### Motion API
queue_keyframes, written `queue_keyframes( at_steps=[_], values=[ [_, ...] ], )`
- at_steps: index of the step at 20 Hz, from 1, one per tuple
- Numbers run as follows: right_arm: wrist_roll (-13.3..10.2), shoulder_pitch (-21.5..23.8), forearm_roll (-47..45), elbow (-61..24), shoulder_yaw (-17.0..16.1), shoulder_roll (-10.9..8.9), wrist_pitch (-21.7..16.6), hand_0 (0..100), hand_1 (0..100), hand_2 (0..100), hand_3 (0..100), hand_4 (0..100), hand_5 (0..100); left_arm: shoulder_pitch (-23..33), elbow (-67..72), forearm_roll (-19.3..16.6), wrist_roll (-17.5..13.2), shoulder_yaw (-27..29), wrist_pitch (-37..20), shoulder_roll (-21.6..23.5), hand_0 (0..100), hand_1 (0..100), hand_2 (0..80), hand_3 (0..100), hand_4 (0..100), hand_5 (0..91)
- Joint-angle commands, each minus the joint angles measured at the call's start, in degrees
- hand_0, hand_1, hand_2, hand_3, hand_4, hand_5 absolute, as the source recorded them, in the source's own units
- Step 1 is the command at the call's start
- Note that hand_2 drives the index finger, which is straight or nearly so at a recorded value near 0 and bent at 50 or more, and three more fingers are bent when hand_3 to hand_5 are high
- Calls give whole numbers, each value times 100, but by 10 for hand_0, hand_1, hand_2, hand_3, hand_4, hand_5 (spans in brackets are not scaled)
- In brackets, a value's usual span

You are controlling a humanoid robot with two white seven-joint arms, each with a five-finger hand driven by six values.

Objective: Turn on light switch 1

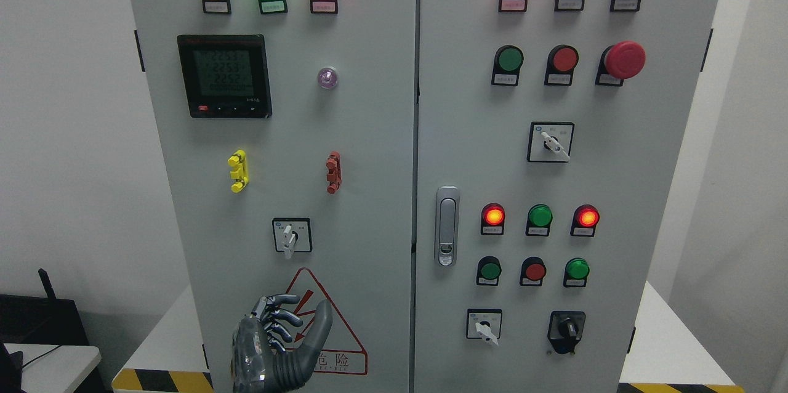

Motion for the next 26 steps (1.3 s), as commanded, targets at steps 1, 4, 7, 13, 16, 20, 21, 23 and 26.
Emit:
queue_keyframes(
  at_steps=[1, 4, 7, 13, 16, 20, 21, 23, 26],
  values=[
    [-5, 0, -149, -1, 114, 0, 1, 120, 389, 0, 0, 0, 0, -195, -7, 9, -26, 242, 44, -22, 31, 521, 425, 734, 849, 846],
    [-5, 0, -149, 7, 114, 0, 1, 120, 389, 0, 0, 0, 0, -222, -7, 9, -17, 233, 88, -22, 30, 527, 425, 734, 849, 845],
    [-5, 0, -149, -2, 114, 0, 1, 120, 389, 0, 0, 0, 0, -300, -7, 9, -17, 233, 140, -31, 34, 527, 424, 734, 849, 845],
    [-5, 0, -149, -1, 114, 0, 1, 120, 389, 0, 0, 0, 0, -398, -24, 27, -17, 215, 219, -31, 30, 520, 415, 732, 846, 845],
    [-5, 0, -149, -2, 114, 0, 1, 120, 389, 0, 0, 0, 0, -415, -42, 27, -17, 215, 272, -31, 20, 517, 415, 732, 846, 844],
    [-5, 0, -149, -2, 114, 0, 1, 120, 389, 0, 0, 0, 0, -442, -42, 36, -17, 206, 272, -31, 25, 484, 414, 732, 847, 844],
    [-5, 0, -149, 7, 114, 0, 1, 120, 389, 0, 0, 0, 0, -442, -33, 27, -17, 206, 272, -31, 33, 476, 414, 731, 847, 844],
    [-5, 0, -149, -2, 114, 0, 1, 120, 389, 0, 0, 0, 0, -459, -42, 27, -17, 206, 281, -31, 41, 461, 414, 731, 847, 844],
    [-5, 0, -149, -2, 114, 0, 1, 120, 389, 0, 0, 0, 0, -486, -42, 36, -17, 206, 281, -31, 49, 442, 414, 731, 847, 844]
  ],
)
